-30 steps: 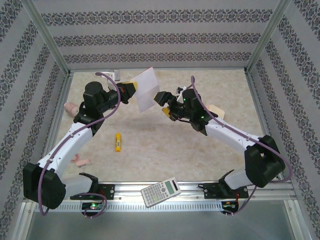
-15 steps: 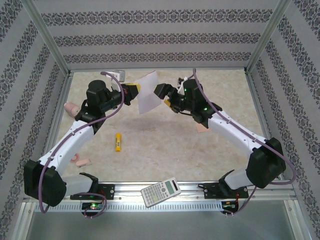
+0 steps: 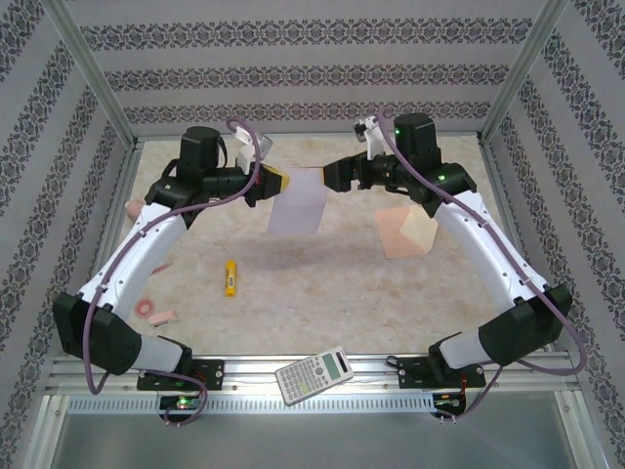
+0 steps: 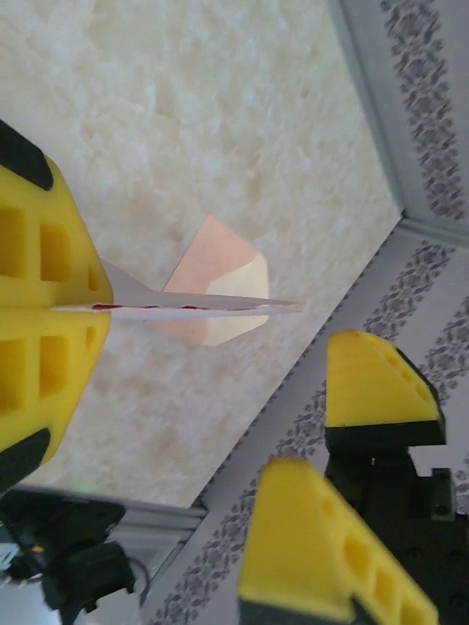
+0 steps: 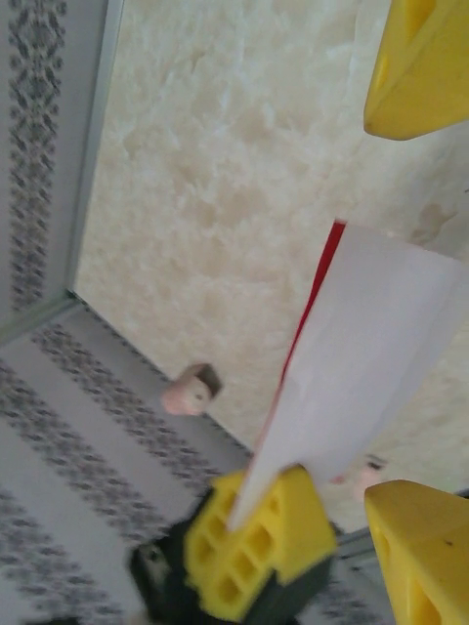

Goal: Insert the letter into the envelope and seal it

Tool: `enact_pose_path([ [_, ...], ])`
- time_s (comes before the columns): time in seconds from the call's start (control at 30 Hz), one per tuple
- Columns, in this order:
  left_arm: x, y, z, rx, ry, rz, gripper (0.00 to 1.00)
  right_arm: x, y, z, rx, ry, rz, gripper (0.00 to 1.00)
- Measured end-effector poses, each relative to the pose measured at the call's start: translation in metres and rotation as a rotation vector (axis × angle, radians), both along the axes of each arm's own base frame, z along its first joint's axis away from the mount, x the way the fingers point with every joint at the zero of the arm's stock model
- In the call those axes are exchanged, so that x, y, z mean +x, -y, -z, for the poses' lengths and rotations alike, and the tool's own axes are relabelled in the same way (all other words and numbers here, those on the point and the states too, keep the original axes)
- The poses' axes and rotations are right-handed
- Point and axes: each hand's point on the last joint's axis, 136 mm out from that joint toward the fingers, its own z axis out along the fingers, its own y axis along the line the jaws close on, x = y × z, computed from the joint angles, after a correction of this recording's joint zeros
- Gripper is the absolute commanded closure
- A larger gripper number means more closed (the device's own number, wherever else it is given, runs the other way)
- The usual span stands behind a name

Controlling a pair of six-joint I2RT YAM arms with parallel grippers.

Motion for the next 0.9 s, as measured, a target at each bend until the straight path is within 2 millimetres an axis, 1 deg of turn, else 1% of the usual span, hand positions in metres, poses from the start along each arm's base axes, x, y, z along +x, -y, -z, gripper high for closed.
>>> enact_pose_path([
  [0.07, -0.003, 0.0, 0.006, 0.012, -0.025, 0.013, 1.0, -0.005, -0.002, 0.005, -0.008, 0.003, -0.036, 0.11],
  [0.17, -0.004, -0.001, 0.012, 0.013, -0.038, 0.005, 1.0, -0.012, 0.0, 0.025, 0.012, -0.04, -0.027, 0.09],
  [0.27, -0.001, -0.005, 0.019, -0.006, -0.043, -0.048, 1.0, -0.019, 0.005, 0.054, 0.078, -0.128, 0.033, 0.07],
  [0.33, 0.003, -0.008, 0.022, -0.03, -0.048, -0.104, 1.0, -0.023, 0.009, 0.08, 0.137, -0.207, 0.098, 0.06],
  [0.43, 0.011, -0.016, 0.016, -0.07, -0.037, -0.196, 1.0, -0.024, 0.015, 0.115, 0.225, -0.32, 0.197, 0.04],
  [0.47, 0.014, -0.019, 0.012, -0.085, -0.031, -0.229, 1.0, -0.023, 0.016, 0.124, 0.251, -0.348, 0.223, 0.03],
  [0.53, 0.02, -0.027, -0.003, -0.134, -0.01, -0.309, 1.0, -0.022, 0.02, 0.14, 0.313, -0.41, 0.288, 0.03],
  [0.6, 0.025, -0.035, -0.018, -0.189, 0.004, -0.386, 1.0, -0.019, 0.022, 0.145, 0.375, -0.438, 0.334, 0.02],
  [0.7, 0.027, -0.05, -0.033, -0.28, 0.006, -0.499, 1.0, -0.011, 0.02, 0.136, 0.479, -0.438, 0.37, 0.02],
  [0.77, 0.028, -0.06, -0.038, -0.336, -0.004, -0.567, 1.0, -0.006, 0.014, 0.127, 0.542, -0.432, 0.372, 0.02],
  [0.83, 0.028, -0.071, -0.039, -0.39, -0.023, -0.639, 1.0, -0.001, 0.005, 0.118, 0.607, -0.426, 0.361, 0.02],
  [0.9, 0.028, -0.08, -0.039, -0.434, -0.046, -0.698, 1.0, 0.002, -0.006, 0.115, 0.653, -0.429, 0.348, 0.02],
])
